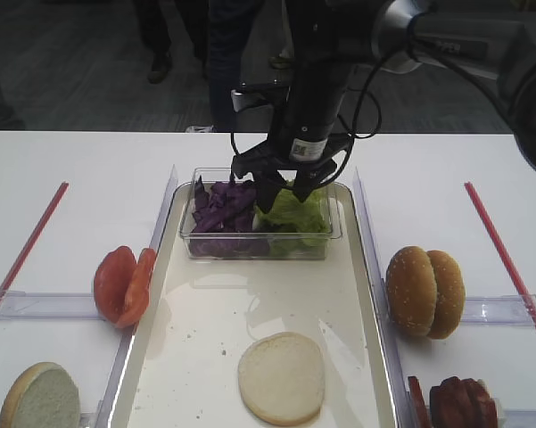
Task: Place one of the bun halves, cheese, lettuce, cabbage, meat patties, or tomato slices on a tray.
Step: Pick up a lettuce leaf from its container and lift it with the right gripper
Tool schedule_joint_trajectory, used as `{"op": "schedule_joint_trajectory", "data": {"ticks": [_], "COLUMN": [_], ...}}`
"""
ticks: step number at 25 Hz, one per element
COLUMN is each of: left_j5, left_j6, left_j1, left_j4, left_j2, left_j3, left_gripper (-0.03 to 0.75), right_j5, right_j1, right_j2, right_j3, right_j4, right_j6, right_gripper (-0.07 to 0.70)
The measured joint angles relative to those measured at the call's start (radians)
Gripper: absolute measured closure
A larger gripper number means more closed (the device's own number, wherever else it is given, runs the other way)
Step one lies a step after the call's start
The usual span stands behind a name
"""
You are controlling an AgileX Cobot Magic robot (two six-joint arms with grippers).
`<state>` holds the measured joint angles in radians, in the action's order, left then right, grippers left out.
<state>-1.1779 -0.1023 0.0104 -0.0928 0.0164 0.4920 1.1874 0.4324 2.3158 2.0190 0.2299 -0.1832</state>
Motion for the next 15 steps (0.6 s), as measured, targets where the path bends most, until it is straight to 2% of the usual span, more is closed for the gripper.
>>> {"op": "schedule_joint_trajectory", "data": {"ticks": [15], "left_j5": [0.0], "left_j6": [0.0], "left_j1": [0.0], "left_j4": [0.0], "left_j2": [0.0], "left_j3": [0.0], "left_gripper": [0.428], "right_j5": [-0.002], "right_j1": [0.01], "right_j2": [0.008], "right_j3": [0.002], "right_j4": [-0.03], "right_j6": [-0.026], "right_gripper": [0.169]}}
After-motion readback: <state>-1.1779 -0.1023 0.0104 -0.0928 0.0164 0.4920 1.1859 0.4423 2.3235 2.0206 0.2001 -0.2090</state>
